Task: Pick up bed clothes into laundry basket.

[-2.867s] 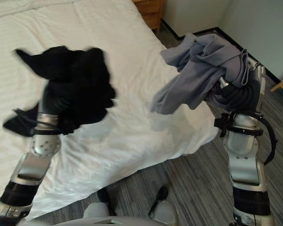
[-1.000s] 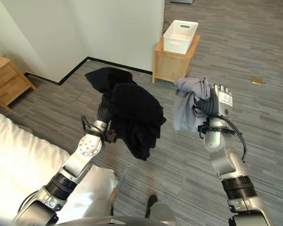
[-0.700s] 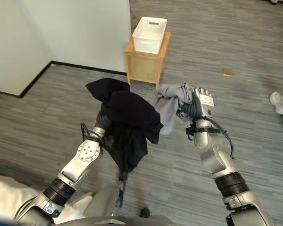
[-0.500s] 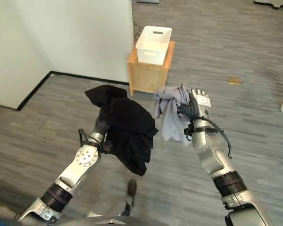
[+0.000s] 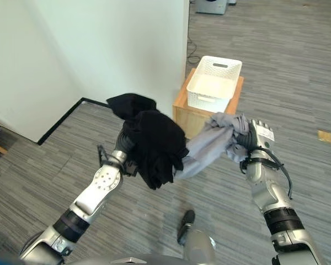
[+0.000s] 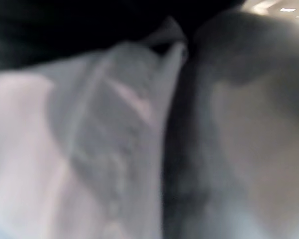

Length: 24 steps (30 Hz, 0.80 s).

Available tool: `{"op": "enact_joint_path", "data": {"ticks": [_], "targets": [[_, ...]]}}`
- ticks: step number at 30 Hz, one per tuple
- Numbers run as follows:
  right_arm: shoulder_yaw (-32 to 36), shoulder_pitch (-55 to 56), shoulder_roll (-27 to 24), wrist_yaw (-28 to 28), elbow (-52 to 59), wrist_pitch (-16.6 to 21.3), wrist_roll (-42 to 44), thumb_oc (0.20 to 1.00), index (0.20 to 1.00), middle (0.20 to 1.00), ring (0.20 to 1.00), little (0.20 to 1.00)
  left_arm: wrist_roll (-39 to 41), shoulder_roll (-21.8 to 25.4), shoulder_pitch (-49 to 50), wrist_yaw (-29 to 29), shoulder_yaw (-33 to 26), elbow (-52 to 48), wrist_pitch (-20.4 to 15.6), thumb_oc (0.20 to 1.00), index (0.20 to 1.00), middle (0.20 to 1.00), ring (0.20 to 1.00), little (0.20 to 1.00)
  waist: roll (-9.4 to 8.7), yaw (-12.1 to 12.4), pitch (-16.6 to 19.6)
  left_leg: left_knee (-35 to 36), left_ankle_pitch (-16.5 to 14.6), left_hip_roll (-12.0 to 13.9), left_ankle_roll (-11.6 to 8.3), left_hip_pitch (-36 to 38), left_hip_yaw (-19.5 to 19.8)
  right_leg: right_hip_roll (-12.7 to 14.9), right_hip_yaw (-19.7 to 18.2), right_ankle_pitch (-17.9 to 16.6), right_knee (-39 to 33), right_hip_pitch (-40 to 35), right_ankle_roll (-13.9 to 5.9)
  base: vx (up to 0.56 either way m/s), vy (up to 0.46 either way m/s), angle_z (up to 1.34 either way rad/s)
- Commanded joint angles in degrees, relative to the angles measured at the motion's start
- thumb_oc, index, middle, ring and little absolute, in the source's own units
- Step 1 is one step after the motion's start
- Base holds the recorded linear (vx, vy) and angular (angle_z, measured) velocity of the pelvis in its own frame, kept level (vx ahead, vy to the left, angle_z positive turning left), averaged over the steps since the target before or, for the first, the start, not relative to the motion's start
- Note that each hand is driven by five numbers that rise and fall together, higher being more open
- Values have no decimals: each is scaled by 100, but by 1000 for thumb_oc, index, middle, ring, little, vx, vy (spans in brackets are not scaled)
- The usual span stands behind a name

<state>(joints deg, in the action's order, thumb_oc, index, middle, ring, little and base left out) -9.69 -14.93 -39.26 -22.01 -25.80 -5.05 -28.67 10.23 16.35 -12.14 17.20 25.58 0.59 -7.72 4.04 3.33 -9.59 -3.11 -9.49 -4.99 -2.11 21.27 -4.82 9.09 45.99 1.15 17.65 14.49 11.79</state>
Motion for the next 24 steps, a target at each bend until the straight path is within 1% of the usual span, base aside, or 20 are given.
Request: {"op": "enact_joint_path", "data": {"ticks": [1, 2, 3, 4, 5, 6, 7, 8, 9, 10, 11, 12, 14, 15, 16, 17, 18, 19, 22, 24], "targets": [[-165, -564, -623, 125, 45, -85, 194, 200, 200, 200, 200, 200, 225, -273, -683, -154, 149, -282, -455, 200, 200, 200, 200, 200, -522, -139, 57, -1188, 524, 1027, -610, -414, -38, -256, -1295, -480, -2184, -1508, -1782, 300, -287, -53], [-526, -961, -774, 188, -376, -106, 232, 200, 200, 200, 200, 200, 306, -316, -742, -150, 235, -223, -417, 200, 200, 200, 200, 200, -552, -38, -32, -2234, 969, 1091, -733, -903, 42, -318, -1456, -418, -2225, -1694, -1689, 273, -274, -45], [-819, -1278, -905, 240, -774, -160, 245, 200, 200, 200, 200, 200, 354, -342, -756, -118, 286, -193, -390, 200, 200, 200, 200, 200, -562, 162, -147, -3073, 1210, 988, -809, -1253, 171, -387, -1598, -301, -2261, -1917, -1615, 244, -240, -63], [-1201, -1788, -1045, 304, -1245, -202, 231, 200, 200, 200, 200, 200, 351, -347, -790, -101, 302, -165, -380, 200, 200, 200, 200, 200, -668, 337, -276, -3857, 1193, 782, -776, -1702, 234, -333, -1743, -225, -2265, -2039, -1572, 220, -188, -98], [-1523, -2114, -1138, 438, -1608, -223, 188, 200, 200, 200, 200, 200, 368, -326, -802, -117, 391, -189, -383, 200, 200, 200, 200, 200, -759, 530, -393, -4300, 1052, 748, -720, -2141, 268, -372, -1947, -128, -2265, -2185, -1559, 289, -101, -160], [-2255, -2867, -1191, 599, -2685, -214, 66, 200, 200, 200, 200, 200, 432, -335, -977, -102, 498, -192, -423, 200, 200, 200, 200, 200, -761, 809, -523, -3874, 955, 1240, -636, -2510, 259, -434, -2220, 36, -2265, -2365, -1600, 373, 0, -187], [-2636, -3242, -1152, 666, -3220, -208, -48, 200, 200, 200, 200, 200, 433, -351, -1112, -133, 505, -142, -380, 200, 200, 200, 200, 200, -726, 932, -576, -3193, 972, 1442, -583, -2571, 312, -463, -2341, 150, -2265, -2453, -1640, 392, 67, -206], [-2908, -3565, -1077, 735, -3649, -193, -148, 200, 200, 200, 200, 200, 412, -362, -1182, -167, 494, -115, -388, 200, 200, 200, 200, 200, -682, 1013, -586, -2554, 1040, 1444, -538, -2437, 374, -477, -2474, 214, -2265, -2494, -1667, 448, 137, -156], [-3316, -3985, -1023, 823, -4182, -210, -409, 200, 200, 200, 200, 200, 346, -396, -1224, -185, 526, -81, -420, 200, 200, 200, 200, 200, -535, 1244, -535, -989, 1087, 1274, -544, -2209, 782, -646, -2797, 364, -2265, -2626, -1741, 479, 96, -118], [-3400, -4031, -1058, 831, -4350, -214, -470, 200, 200, 200, 200, 200, 330, -441, -1208, -209, 564, -30, -437, 200, 200, 200, 200, 200, -532, 1376, -494, -564, 1043, 987, -499, -2235, 1147, -697, -2963, 434, -2265, -2696, -1748, 550, 57, -59], [-3476, -4303, -1075, 807, -4568, -264, -452, 200, 200, 200, 200, 200, 371, -430, -1214, -211, 639, -25, -453, 200, 200, 200, 200, 200, -515, 1470, -460, -164, 1027, 727, -472, -2172, 1420, -800, -3158, 435, -2265, -2727, -1692, 379, -43, -70], [-3532, -4430, -1024, 849, -4639, -242, -427, 200, 200, 200, 200, 200, 399, -419, -1245, -209, 659, -14, -483, 200, 200, 200, 200, 200, -508, 1498, -478, -172, 1014, 705, -486, -2111, 1365, -782, -3184, 443, -2265, -2754, -1682, 279, -40, -110], [-3667, -4673, -1123, 831, -4746, -267, -402, 200, 200, 200, 200, 200, 513, -405, -1282, -201, 681, 28, -467, 200, 200, 200, 200, 200, -504, 1483, -506, -228, 1022, 779, -481, -2151, 1152, -759, -3123, 544, -2265, -2865, -1638, 165, 10, -127], [-3722, -4806, -1116, 817, -4805, -287, -401, 200, 200, 200, 200, 200, 520, -434, -1278, -183, 674, 46, -464, 200, 200, 200, 200, 200, -487, 1504, -510, -172, 1035, 765, -486, -2133, 1126, -735, -3090, 558, -2265, -2896, -1639, 147, 24, -60], [-3852, -5065, -1071, 850, -4881, -309, -389, 200, 200, 200, 200, 200, 535, -421, -1305, -194, 671, 58, -476, 200, 200, 200, 200, 200, -481, 1515, -504, -19, 1059, 768, -488, -2075, 1102, -715, -3055, 557, -2265, -2915, -1644, 163, 39, -3], [-3988, -5252, -1195, 892, -4816, -324, -416, 200, 200, 200, 200, 200, 601, -412, -1323, -190, 587, 86, -485, 200, 200, 200, 200, 200, -491, 1455, -462, 197, 1075, 795, -481, -1938, 1005, -686, -3013, 552, -2265, -2926, -1661, 135, 28, 20], [-4001, -5265, -1197, 898, -4814, -325, -416, 200, 200, 200, 200, 200, 603, -417, -1325, -192, 579, 86, -485, 200, 200, 200, 200, 200, -484, 1450, -466, 218, 1084, 796, -481, -1924, 1002, -685, -3014, 553, -2265, -2929, -1662, 164, 49, 40], [-4162, -5569, -1239, 938, -4737, -354, -452, 200, 200, 200, 200, 200, 669, -427, -1317, -182, 526, 116, -489, 200, 200, 200, 200, 200, -504, 1405, -372, 417, 1072, 782, -468, -1779, 959, -649, -3004, 562, -2265, -2925, -1700, 86, 24, 37], [-4235, -5862, -1283, 898, -4487, -368, -388, 200, 200, 200, 200, 200, 713, -441, -1293, -161, 447, 146, -492, 200, 200, 200, 200, 200, -526, 1305, -286, 570, 1066, 767, -425, -1671, 888, -613, -3030, 560, -2265, -2888, -1739, 75, 45, 30], [-4254, -5955, -1298, 876, -4355, -369, -362, 200, 200, 200, 200, 200, 724, -440, -1287, -144, 411, 144, -502, 200, 200, 200, 200, 200, -527, 1276, -253, 618, 1125, 756, -405, -1695, 849, -596, -3041, 501, -2265, -2830, -1758, 14, 42, 25]]}}
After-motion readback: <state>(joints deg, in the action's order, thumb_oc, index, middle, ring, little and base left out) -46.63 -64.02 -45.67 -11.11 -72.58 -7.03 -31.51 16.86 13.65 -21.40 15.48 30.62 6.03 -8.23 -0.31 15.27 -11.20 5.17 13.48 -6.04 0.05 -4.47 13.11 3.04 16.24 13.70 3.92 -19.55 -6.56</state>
